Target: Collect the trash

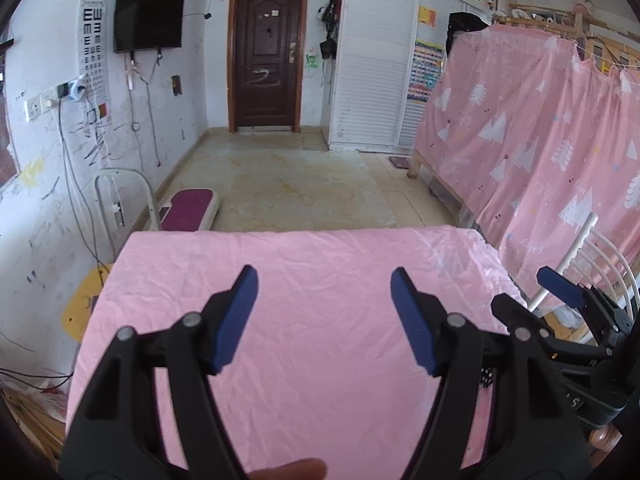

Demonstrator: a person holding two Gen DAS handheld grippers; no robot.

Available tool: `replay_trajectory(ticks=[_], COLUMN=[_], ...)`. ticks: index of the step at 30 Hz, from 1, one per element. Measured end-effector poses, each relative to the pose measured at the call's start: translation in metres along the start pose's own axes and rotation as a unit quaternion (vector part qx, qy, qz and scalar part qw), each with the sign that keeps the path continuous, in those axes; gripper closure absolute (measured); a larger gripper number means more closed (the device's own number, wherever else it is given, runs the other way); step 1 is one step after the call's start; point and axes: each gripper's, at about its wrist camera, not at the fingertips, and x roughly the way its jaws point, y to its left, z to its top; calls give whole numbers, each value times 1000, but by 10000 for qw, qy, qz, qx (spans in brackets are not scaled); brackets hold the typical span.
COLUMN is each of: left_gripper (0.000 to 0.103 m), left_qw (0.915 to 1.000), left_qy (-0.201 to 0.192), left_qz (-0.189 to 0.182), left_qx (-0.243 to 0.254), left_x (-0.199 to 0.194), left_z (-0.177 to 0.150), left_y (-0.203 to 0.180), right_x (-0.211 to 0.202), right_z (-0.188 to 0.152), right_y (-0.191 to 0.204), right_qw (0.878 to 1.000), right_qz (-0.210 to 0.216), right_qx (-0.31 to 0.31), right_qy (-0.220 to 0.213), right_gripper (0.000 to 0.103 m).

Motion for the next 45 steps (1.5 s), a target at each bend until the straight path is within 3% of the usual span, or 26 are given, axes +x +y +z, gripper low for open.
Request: replay_trajectory(ticks=[13,45], left_gripper=[37,37], left_qw=[9997,9994], left_qy=[-30,-26], left_qz=[139,209], left_qx=[-178,-284], left_x=[-5,-4], left_z=[-1,-6], left_y=[29,47], right_x=[8,10], right_z=[4,6], right_y=[30,43], right_qw=[9998,9991], right_qz=[116,95], right_qx=[-164,-408], right_qy=[16,41], right_gripper=[32,29])
